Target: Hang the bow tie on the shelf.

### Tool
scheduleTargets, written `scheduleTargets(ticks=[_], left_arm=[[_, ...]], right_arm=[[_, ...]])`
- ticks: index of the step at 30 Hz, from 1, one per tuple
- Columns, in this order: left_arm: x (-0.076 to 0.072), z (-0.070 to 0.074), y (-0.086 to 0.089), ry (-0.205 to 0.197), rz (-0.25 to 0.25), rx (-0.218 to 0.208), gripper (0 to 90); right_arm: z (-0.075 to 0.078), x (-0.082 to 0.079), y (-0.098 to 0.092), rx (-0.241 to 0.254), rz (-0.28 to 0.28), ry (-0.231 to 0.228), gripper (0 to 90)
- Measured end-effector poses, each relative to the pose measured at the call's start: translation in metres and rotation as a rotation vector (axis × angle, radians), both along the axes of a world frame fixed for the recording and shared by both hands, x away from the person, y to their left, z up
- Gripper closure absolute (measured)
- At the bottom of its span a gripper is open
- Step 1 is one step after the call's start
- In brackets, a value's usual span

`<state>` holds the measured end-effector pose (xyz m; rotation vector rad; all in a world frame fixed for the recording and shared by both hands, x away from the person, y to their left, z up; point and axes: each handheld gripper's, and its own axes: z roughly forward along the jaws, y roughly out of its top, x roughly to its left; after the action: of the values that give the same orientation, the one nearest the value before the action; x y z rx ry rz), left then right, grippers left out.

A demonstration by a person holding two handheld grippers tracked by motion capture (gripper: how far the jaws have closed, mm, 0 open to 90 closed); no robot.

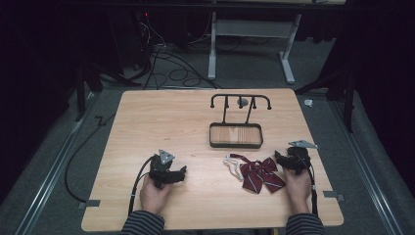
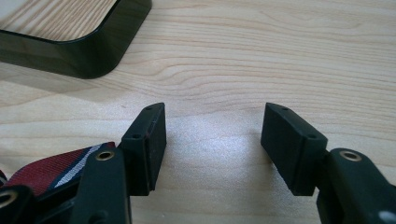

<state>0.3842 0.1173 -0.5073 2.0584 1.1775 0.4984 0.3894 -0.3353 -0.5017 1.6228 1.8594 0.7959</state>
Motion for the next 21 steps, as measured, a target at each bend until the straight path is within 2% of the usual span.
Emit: scheduleTargets(ticks=[21], left_arm=[[-0.0016, 0.0002, -0.0008, 0.000, 0.009, -0.001, 21.1]], right_arm=[[0.0001, 0.0000, 0.0008, 0.005, 0.006, 0.005, 39.6]])
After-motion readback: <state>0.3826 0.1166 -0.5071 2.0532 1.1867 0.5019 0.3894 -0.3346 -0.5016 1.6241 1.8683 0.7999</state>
